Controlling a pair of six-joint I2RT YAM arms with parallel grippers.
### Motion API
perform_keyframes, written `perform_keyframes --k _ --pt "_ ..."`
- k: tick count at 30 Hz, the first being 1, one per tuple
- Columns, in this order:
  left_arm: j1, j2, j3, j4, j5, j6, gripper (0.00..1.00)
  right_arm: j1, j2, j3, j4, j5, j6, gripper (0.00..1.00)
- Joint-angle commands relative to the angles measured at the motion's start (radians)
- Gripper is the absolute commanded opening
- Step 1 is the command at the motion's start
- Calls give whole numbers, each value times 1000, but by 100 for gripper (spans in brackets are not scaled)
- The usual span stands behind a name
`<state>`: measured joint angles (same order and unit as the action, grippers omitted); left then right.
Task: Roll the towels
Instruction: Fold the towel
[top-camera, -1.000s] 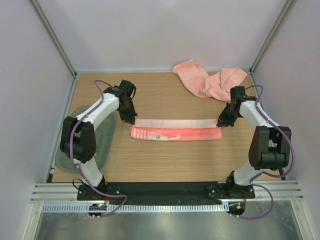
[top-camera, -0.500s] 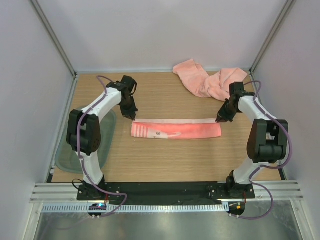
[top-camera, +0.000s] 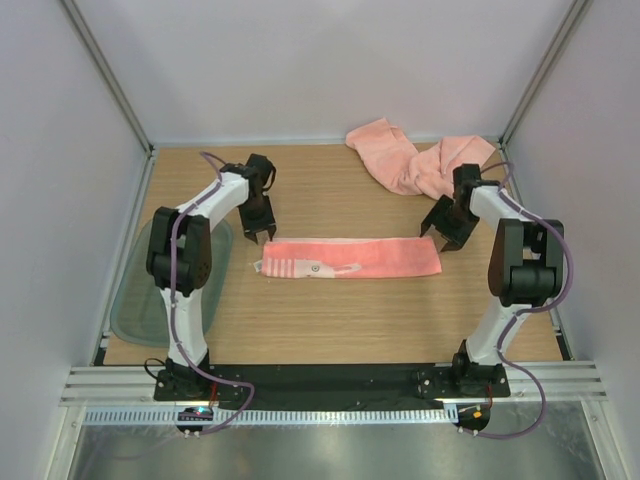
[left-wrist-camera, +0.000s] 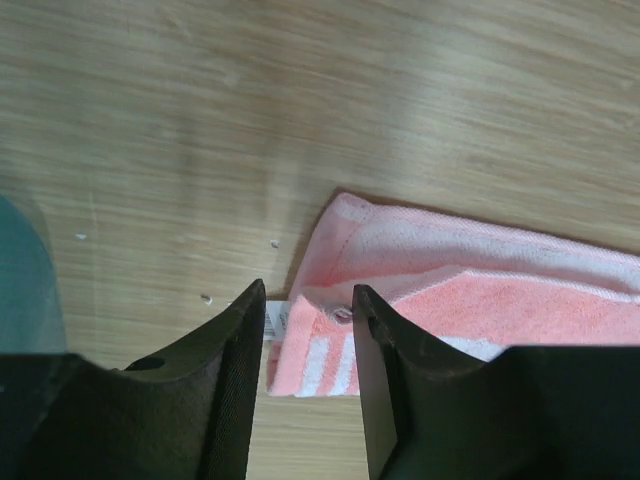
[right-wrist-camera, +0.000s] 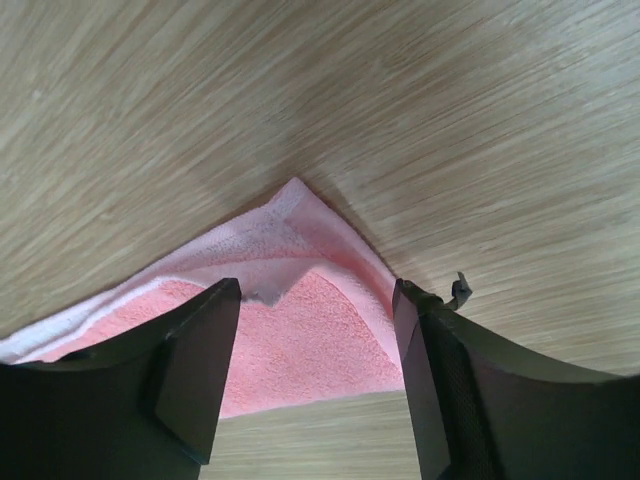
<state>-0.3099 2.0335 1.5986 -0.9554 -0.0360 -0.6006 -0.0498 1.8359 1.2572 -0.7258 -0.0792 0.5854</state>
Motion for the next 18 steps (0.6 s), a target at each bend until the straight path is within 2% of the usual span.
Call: perform_keyframes --k 1,4,7,11,13,14,15,16,18 --pt "21 7 64 10 -38 15 43 1 -15 68 5 39 8 73" --pt "25 -18 93 -11 -50 13 52 1 -47 105 -26 65 2 75" --pt "22 -83 98 -31 -94 7 56 2 -130 87 -26 75 -7 75" --pt "-12 -185 54 -54 -200 12 55 34 -265 10 25 24 -35 75" --pt "-37 -222 -17 -46 -209 9 51 50 -321 -53 100 -117 -58 74" --pt "-46 -243 -47 -31 -196 2 49 88 -331 -71 132 -184 -62 69" --pt "-55 -280 -89 -13 -144 -1 47 108 -333 -85 184 -332 -67 65" --pt "-64 -303 -126 32 -118 -7 44 154 -320 -94 201 -391 -74 60" --pt "-89 -350 -241 79 -44 -25 41 226 -297 -96 245 -506 -97 43"
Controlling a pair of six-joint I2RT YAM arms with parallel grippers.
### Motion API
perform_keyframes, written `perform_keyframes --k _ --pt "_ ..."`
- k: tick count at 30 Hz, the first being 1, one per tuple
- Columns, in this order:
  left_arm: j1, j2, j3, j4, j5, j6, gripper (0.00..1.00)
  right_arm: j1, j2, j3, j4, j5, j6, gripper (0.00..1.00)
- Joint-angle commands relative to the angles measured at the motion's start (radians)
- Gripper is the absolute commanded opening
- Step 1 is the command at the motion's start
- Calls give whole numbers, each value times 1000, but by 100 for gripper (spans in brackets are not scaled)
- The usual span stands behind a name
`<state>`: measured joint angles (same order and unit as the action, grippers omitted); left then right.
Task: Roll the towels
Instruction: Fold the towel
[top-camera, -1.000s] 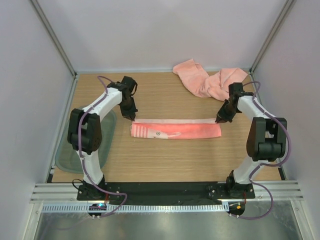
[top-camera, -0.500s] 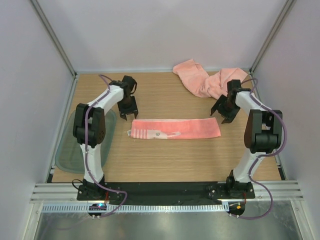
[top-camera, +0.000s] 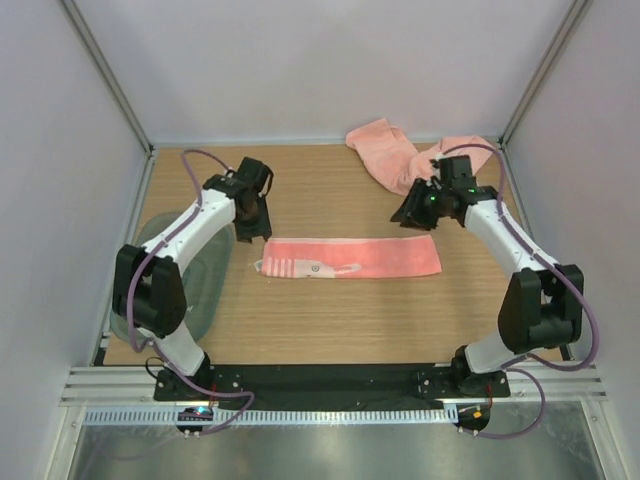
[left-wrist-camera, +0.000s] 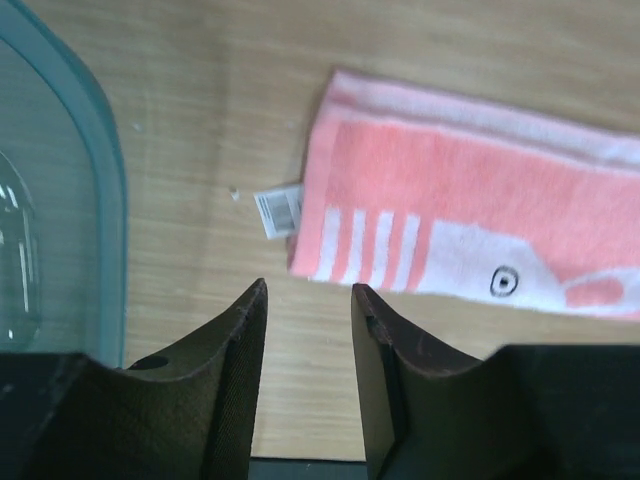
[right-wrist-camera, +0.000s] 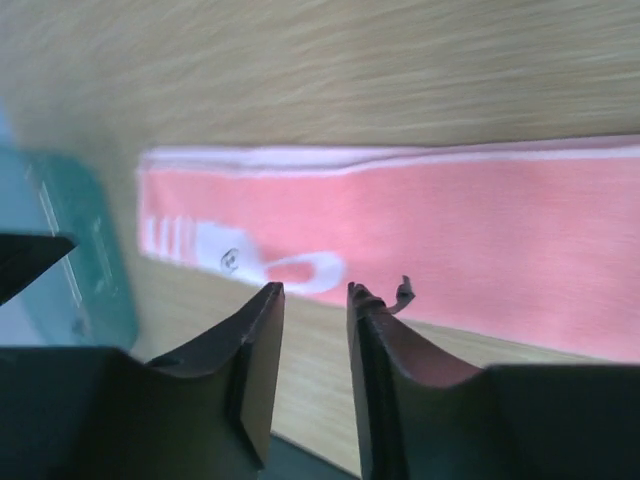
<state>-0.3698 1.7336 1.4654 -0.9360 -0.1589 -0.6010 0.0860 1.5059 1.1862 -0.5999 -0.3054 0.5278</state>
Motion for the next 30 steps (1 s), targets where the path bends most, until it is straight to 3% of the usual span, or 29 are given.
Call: perform_keyframes --k 1,2,3,6,10,15,30 --pt "-37 -61 -138 83 91 -34 40 163 60 -20 136 -309 -43 37" --pt "-47 -68 -198 115 97 -46 38 196 80 -16 170 -345 -46 31" --pt "-52 -74 -220 133 117 -52 36 225 98 -10 193 -407 -45 17" --pt "-50 -63 -287 183 151 -69 33 331 180 13 279 -477 -31 1" --pt "-50 -25 -320 221 176 -77 32 422 306 79 334 -552 -37 1" --pt "-52 29 -313 229 105 -72 31 511 460 148 359 -569 -35 1" --pt "-27 139 -309 209 47 -74 29 541 715 297 407 -557 5 1"
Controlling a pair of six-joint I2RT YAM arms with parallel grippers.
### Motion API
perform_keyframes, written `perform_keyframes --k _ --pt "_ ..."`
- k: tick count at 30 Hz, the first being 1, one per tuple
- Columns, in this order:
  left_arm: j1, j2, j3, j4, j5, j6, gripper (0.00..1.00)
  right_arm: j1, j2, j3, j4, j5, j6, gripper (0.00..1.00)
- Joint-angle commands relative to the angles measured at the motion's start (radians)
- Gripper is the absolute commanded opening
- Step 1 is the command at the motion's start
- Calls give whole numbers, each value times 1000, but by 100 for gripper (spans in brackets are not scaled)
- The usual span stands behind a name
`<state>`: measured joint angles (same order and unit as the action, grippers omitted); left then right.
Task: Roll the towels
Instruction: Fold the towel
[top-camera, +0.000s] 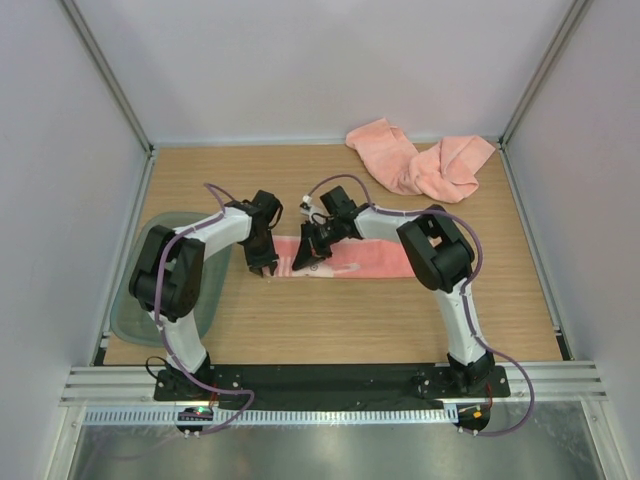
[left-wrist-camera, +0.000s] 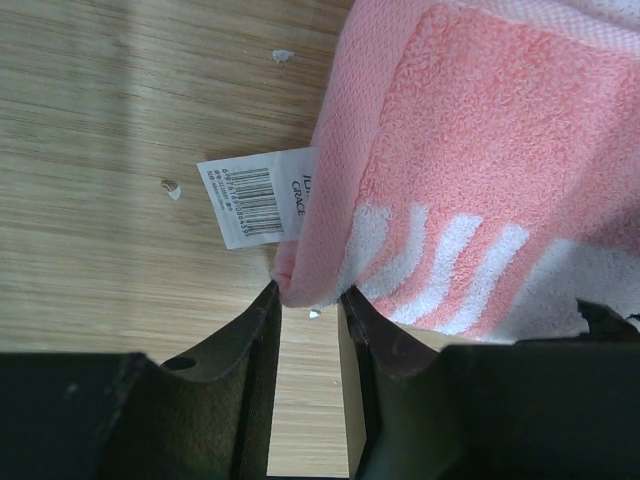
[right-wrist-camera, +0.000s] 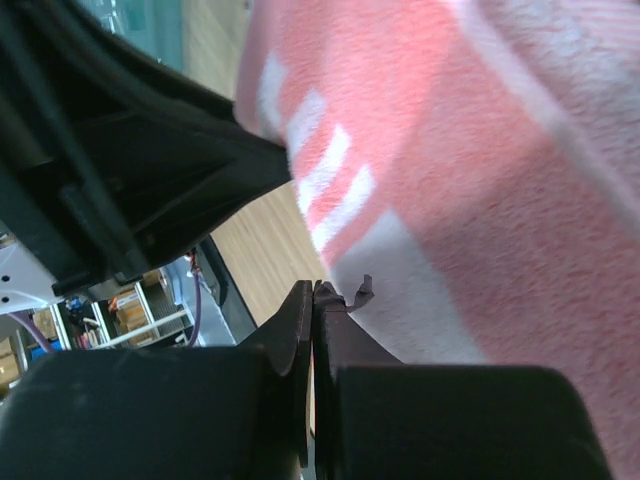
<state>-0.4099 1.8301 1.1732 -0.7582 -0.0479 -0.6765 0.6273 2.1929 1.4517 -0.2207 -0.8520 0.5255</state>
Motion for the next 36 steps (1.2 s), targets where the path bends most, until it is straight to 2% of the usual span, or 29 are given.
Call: perform_keyframes --k 1,7,17,25,28,31,36 --pt "13 43 -15 28 -66 2 29 -1 37 27 27 -10 2 1" --pt "16 46 -15 23 -70 5 29 -6 68 -8 -51 5 -67 1" --pt "36 44 -12 5 -84 11 28 -109 4 -171 75 -85 19 1" --pt "42 52 -3 -3 -90 6 27 -218 -82 -307 67 -121 -5 1" --pt "45 51 -1 -9 -90 3 27 -262 -108 -358 92 -111 36 1" --pt "45 47 2 -15 -89 3 27 -282 -179 -412 159 -94 73 1" --pt "45 43 0 -15 -87 3 26 -281 -350 -418 159 -68 102 1"
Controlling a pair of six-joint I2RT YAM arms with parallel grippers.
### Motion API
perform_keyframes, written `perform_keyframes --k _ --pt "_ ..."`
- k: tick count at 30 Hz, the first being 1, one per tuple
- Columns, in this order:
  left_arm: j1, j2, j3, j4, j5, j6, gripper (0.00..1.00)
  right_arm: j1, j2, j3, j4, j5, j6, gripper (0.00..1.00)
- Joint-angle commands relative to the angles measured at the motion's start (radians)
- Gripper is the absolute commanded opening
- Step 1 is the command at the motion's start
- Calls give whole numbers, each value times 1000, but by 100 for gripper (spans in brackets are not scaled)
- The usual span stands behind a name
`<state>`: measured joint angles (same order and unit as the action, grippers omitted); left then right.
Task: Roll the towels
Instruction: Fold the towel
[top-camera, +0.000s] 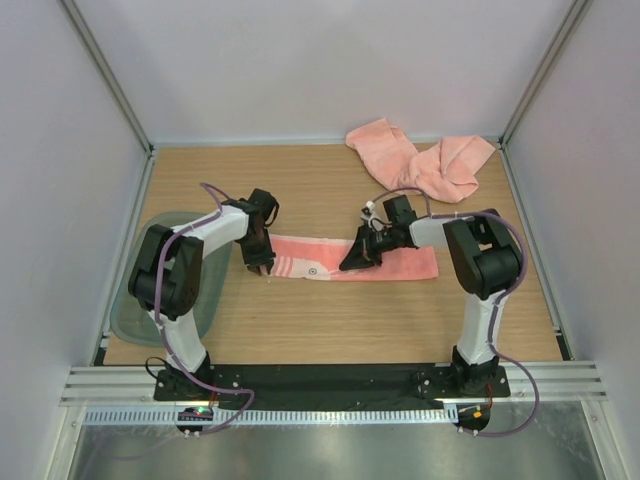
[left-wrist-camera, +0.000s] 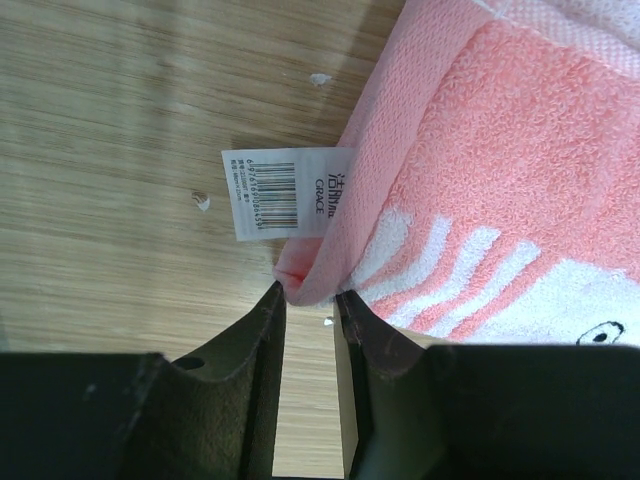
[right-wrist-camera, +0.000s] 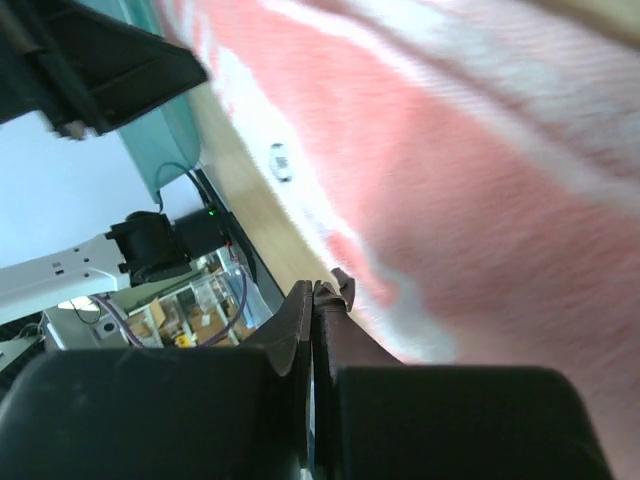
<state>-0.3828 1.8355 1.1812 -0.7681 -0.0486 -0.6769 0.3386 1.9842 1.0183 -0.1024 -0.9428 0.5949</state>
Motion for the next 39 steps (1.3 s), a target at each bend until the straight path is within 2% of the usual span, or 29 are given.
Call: perform_keyframes --k 1,4,9,16,21,26,39 --pt "18 38 -6 -7 -86 2 26 8 -165 16 49 22 54 2" --pt "16 38 -5 -10 -86 -1 26 25 -211 34 41 1 72 5" --pt "18 36 1 -13 -86 -10 25 88 -200 31 -36 4 23 6" --pt "18 36 20 -17 -69 -19 25 112 -72 -34 6 39 13 1" --pt "21 21 29 -33 -68 -15 25 -19 -10 -102 55 45 32 1" --pt "33 16 34 -39 -68 -6 25 -116 -51 -170 39 101 37 1" --pt "81 27 61 -49 -50 11 24 -273 -347 -353 -120 286 -6 1"
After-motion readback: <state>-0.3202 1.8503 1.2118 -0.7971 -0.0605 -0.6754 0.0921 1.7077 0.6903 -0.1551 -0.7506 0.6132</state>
